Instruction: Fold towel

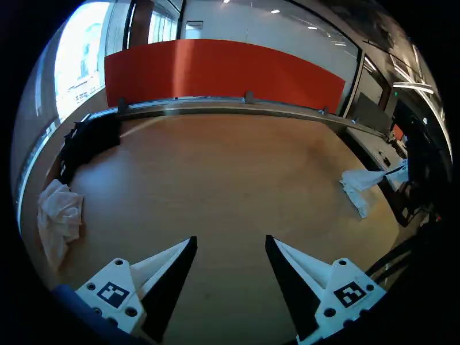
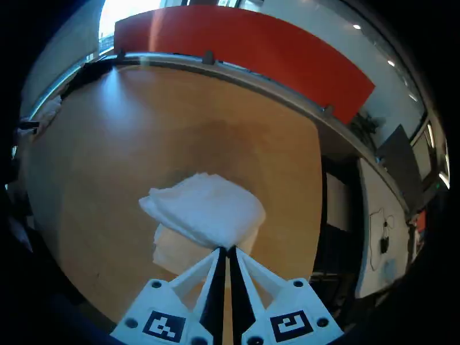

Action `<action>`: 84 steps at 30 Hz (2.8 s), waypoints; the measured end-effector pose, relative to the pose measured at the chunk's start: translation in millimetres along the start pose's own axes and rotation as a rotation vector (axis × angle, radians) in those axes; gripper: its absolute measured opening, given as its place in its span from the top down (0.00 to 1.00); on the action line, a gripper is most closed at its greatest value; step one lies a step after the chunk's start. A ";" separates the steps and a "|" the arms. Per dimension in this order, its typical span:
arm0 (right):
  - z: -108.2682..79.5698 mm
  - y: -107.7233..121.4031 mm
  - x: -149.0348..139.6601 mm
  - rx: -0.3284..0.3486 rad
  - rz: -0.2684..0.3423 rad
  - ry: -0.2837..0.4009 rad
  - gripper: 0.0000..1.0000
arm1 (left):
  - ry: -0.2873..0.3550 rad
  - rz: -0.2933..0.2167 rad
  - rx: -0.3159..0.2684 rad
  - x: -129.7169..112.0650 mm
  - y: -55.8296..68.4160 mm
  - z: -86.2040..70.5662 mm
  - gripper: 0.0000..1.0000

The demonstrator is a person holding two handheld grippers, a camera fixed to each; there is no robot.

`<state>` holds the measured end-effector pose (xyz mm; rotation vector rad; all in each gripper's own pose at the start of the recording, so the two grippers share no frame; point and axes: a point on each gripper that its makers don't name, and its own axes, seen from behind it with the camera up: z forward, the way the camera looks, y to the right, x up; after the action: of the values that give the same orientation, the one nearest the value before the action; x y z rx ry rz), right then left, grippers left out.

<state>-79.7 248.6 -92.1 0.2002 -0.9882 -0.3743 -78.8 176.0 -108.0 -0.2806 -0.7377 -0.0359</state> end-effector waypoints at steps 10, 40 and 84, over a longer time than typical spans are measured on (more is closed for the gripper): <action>10.8 6.1 -45.4 -0.016 0.048 -0.078 0.96 | -0.002 0.007 0.001 -3.8 2.4 -4.4 0.13; 55.2 13.9 -91.6 -0.066 0.145 -0.180 0.92 | -0.016 0.020 0.029 -14.7 -5.0 -12.0 0.12; 12.3 -3.3 -49.8 -0.118 0.165 0.007 0.04 | 0.021 0.014 0.017 -3.8 -10.3 -11.3 0.13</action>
<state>-115.4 265.4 -125.2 0.0126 -0.9652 -0.2792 -75.6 162.9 -116.0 -0.2683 -0.7149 -0.0192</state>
